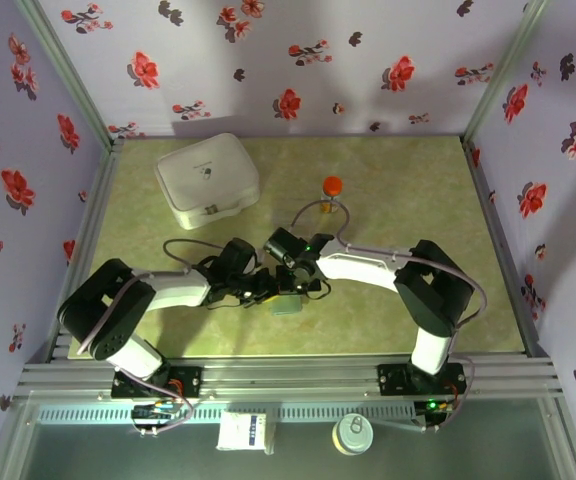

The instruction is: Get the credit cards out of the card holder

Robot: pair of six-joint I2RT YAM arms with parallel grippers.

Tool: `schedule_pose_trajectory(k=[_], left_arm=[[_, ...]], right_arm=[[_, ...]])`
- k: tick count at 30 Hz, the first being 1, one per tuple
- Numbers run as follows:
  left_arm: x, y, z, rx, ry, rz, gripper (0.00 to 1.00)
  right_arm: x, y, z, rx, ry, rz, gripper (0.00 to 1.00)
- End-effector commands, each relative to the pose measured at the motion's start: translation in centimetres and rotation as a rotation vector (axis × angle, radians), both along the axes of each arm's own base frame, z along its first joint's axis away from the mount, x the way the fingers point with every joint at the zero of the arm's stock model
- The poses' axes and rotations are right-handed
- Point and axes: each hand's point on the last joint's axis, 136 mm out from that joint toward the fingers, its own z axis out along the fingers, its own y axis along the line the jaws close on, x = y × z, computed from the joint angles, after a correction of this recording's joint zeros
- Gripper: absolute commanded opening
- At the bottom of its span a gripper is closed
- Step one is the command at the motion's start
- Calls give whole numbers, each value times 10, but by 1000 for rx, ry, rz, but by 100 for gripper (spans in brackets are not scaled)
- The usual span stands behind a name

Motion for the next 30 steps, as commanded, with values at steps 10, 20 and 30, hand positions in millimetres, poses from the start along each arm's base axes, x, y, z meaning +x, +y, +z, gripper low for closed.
schedule_pose_trajectory(k=[10, 20, 30], left_arm=[[-37, 68, -92, 280, 213, 82, 7], [-45, 85, -115, 323, 260, 114, 7], [-25, 60, -81, 210, 180, 101, 20]], right_arm=[[5, -66, -1, -323, -67, 7, 0], [8, -85, 4, -413, -103, 22, 0], [11, -63, 18, -170, -103, -40, 6]])
